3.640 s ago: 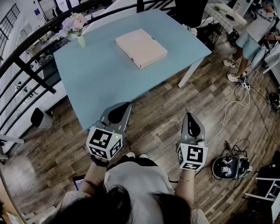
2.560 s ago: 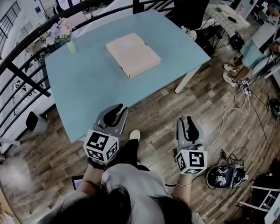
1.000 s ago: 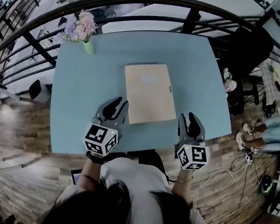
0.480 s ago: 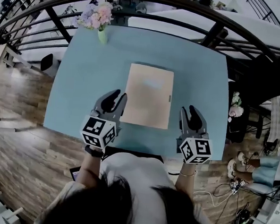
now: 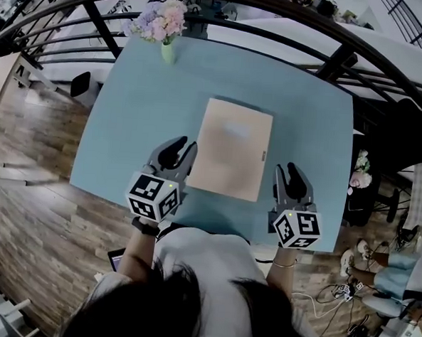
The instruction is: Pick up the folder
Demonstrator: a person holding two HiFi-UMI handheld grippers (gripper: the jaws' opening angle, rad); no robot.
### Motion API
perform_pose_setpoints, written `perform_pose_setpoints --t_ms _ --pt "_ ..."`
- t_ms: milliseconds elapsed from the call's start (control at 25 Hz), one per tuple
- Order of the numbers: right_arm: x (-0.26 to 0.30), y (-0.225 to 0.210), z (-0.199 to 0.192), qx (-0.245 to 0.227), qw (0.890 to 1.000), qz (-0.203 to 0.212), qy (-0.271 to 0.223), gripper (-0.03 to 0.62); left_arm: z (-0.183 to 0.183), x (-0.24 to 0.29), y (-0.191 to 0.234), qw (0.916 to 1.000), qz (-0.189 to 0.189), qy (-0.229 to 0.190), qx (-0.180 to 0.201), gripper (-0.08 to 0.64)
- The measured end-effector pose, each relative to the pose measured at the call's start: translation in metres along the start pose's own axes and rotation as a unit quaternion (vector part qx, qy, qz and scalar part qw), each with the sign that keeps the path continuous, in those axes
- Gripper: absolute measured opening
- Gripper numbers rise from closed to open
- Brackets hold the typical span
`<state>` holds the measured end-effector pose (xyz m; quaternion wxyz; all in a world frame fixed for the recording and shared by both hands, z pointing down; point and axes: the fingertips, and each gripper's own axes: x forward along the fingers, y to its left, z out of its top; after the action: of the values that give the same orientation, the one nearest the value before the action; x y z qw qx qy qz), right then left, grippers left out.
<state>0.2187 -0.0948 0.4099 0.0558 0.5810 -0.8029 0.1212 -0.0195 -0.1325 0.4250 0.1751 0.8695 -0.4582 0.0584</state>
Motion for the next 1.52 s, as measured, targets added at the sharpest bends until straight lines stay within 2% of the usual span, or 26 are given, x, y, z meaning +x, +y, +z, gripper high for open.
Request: perform_pose_setpoints --t_ms 400,680,880,1200,1520 --pt "0.013 -0.009 -0.025 0.032 0.999 0.006 0.035 0.129 -0.028 0.020 0.007 0.9977 -0.024 0.039 -0.049 0.126" --pt "0.024 -0.003 -0.064 0.051 0.994 0.037 0.091 0.152 -0.064 0.028 0.020 0.9938 -0.019 0.077 -0.078 0.138" --pt "0.028 -0.010 -0.091 0.084 0.989 0.036 0.119 0.152 -0.090 0.036 0.029 0.9886 -0.017 0.109 -0.103 0.144" --pt "0.035 -0.017 -0.139 0.133 0.976 0.035 0.171 0.172 -0.139 0.047 0.043 0.9785 -0.009 0.169 -0.119 0.144" --pt "0.036 -0.033 -0.167 0.185 0.964 0.018 0.189 0.189 -0.167 0.061 0.055 0.9646 -0.012 0.199 -0.172 0.146"
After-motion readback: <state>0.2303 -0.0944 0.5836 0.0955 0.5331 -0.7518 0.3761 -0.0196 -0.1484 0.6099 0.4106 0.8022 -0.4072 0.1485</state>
